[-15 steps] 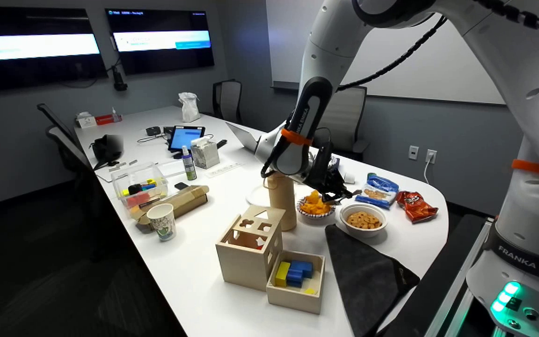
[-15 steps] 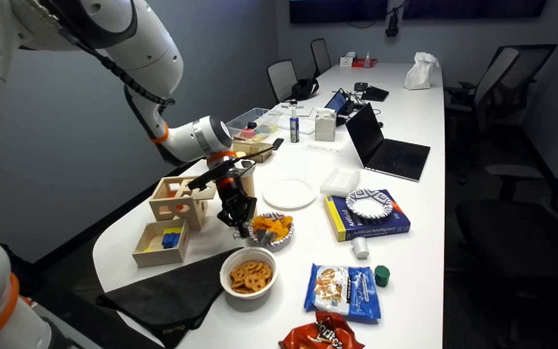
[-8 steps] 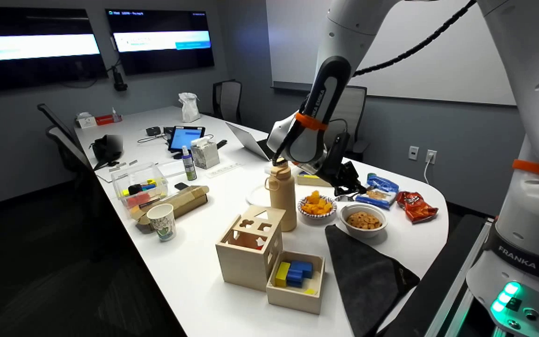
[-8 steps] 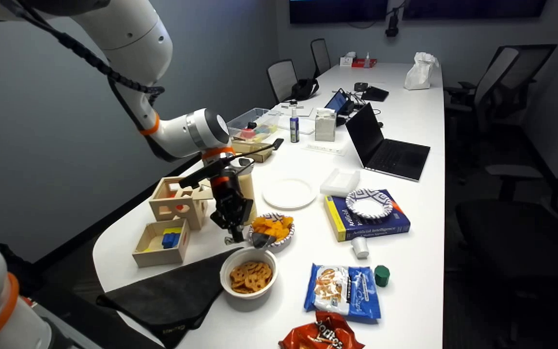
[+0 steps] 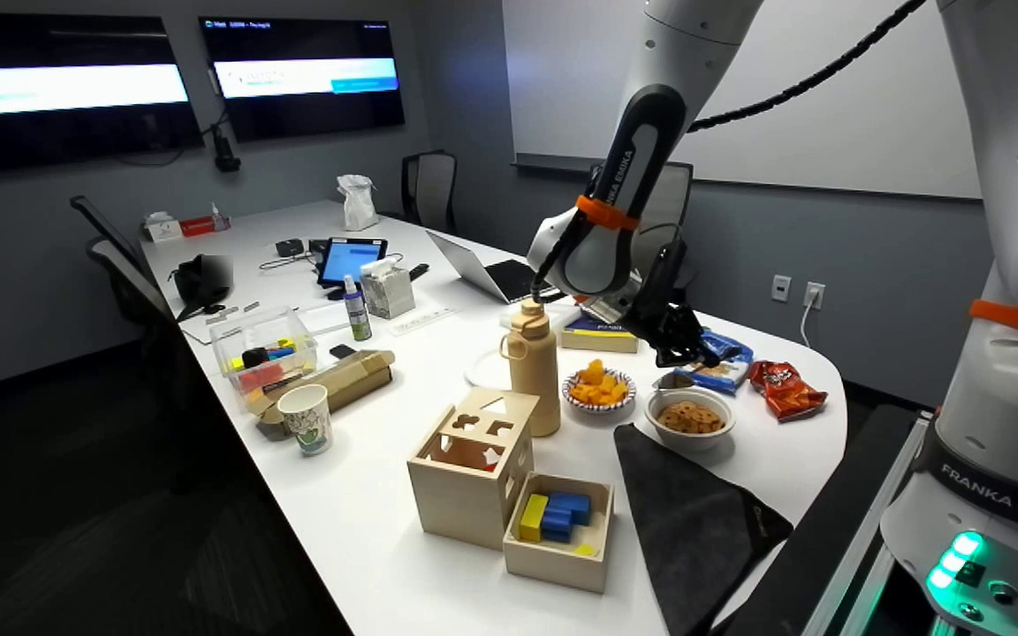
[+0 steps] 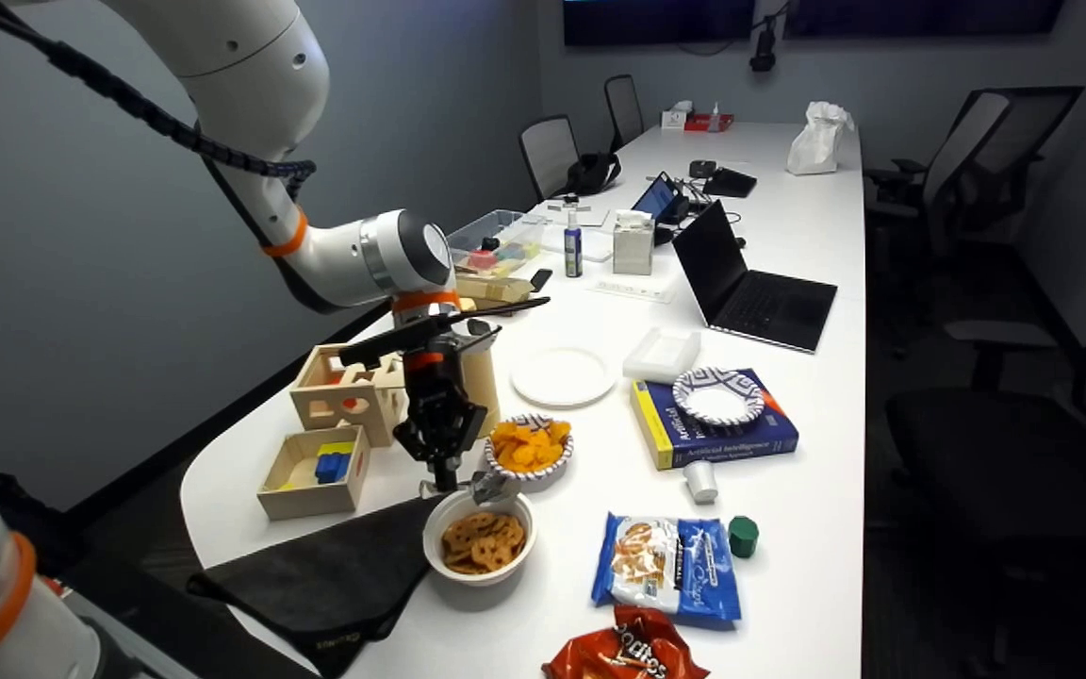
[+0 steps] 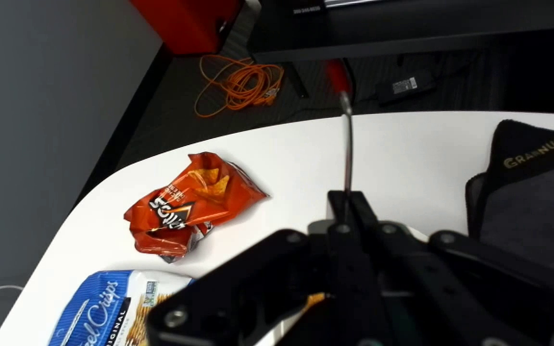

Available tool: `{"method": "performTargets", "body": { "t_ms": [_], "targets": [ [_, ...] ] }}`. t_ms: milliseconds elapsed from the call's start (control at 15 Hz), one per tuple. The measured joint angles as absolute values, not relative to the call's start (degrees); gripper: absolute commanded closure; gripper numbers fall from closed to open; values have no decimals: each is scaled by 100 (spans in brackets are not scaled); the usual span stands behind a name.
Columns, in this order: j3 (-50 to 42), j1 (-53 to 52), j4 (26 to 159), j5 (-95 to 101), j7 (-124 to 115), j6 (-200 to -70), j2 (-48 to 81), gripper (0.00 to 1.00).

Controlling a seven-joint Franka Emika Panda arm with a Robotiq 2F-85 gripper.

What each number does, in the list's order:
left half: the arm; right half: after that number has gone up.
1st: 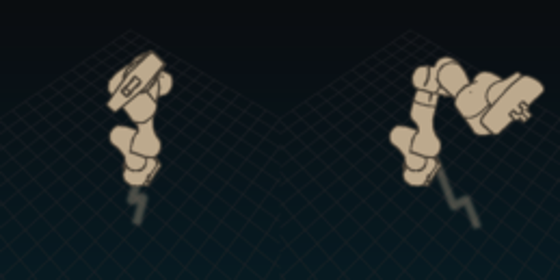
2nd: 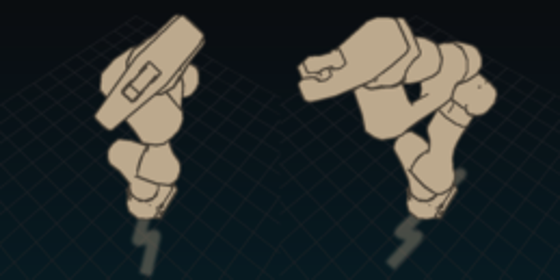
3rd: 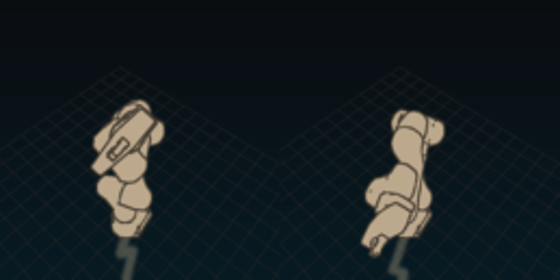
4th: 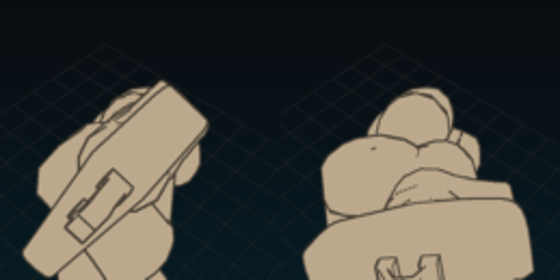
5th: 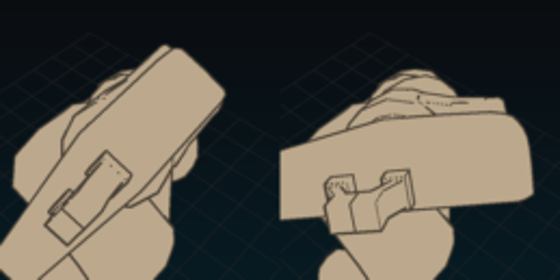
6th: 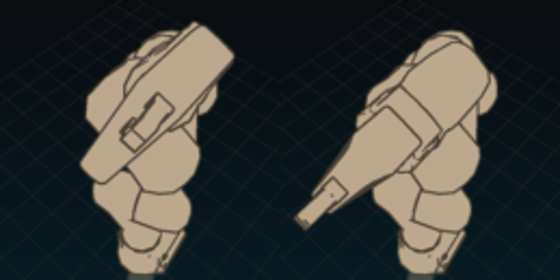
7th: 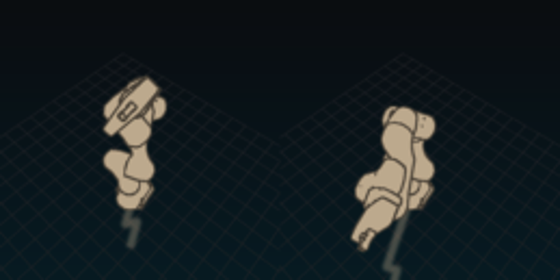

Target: Stir inside the white bowl with the kitchen utensil

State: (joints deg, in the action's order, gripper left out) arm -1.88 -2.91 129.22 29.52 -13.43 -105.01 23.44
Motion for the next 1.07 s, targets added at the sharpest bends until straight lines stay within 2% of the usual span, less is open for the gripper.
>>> {"method": "performTargets", "body": {
  "t_ms": [1067],
  "targets": [
    [-211,72,12943,2554,-64,-10315,2715,99]
  ]
}}
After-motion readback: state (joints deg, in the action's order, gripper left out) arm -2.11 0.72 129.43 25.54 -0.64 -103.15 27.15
